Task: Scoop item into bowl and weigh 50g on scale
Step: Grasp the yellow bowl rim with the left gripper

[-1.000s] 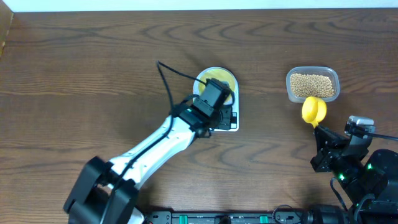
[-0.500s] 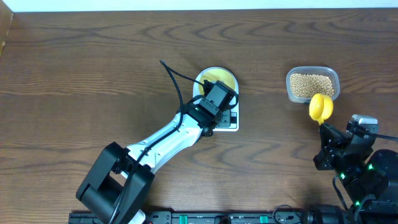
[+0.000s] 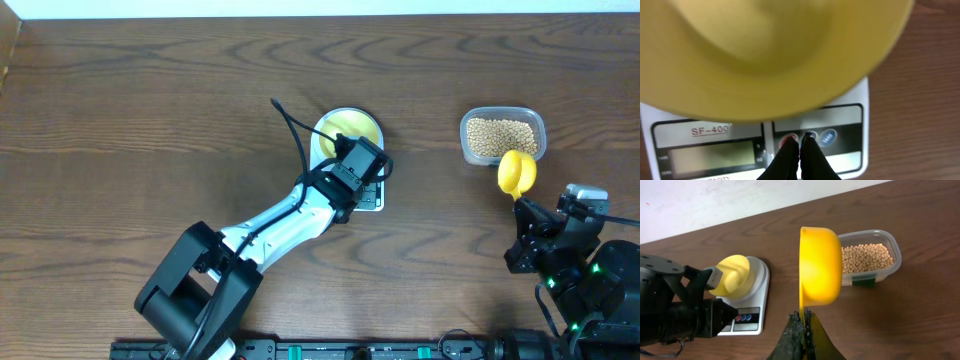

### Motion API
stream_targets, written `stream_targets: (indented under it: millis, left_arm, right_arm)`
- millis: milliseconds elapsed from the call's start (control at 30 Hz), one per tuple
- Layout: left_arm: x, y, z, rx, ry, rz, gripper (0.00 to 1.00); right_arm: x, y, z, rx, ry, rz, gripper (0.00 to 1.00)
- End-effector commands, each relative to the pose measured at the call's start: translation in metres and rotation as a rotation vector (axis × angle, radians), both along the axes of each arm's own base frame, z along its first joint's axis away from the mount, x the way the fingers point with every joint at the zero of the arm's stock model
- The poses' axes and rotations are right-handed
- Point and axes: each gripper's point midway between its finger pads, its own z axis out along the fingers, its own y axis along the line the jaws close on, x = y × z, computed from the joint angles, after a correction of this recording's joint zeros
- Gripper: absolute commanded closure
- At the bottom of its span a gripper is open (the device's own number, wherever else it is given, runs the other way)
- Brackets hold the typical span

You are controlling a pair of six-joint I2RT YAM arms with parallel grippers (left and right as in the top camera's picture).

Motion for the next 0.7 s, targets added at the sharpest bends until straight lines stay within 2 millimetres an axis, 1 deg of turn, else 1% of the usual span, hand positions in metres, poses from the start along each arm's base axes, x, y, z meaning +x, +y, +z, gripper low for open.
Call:
stream_targets:
  millis: [0, 200, 367, 567, 667]
  left_arm:
    - [0.0002, 0.0126, -0.0124, 0.061, -0.002, 0.030, 0.93]
    - [0.0000, 0.0147, -0.0145, 0.071, -0.002, 0.034, 0.93]
    - [-0.0046, 0.0187, -0.0201, 0.073, 0.015, 0.053, 0.93]
    - [-0.0039, 0.0166, -0.0201, 0.063, 0.008, 0.054, 0.93]
    - [-0.0048, 0.0110, -0.0197, 0.052, -0.004, 0.042, 0.93]
  right_arm:
    - [-0.0007, -0.0001, 0.0096, -0.018, -0.029, 0.005, 0.99]
    - [-0.0006, -0.0001, 0.0097, -0.018, -0.029, 0.005, 0.99]
    - [-0.0006, -0.0001, 0.0097, -0.018, -0.029, 0.005, 0.99]
    - [-0.0006, -0.0001, 0.0097, -0.018, -0.029, 0.005, 0.99]
    - [-0.0006, -0.0001, 0.0097, -0.018, -0.029, 0.005, 0.99]
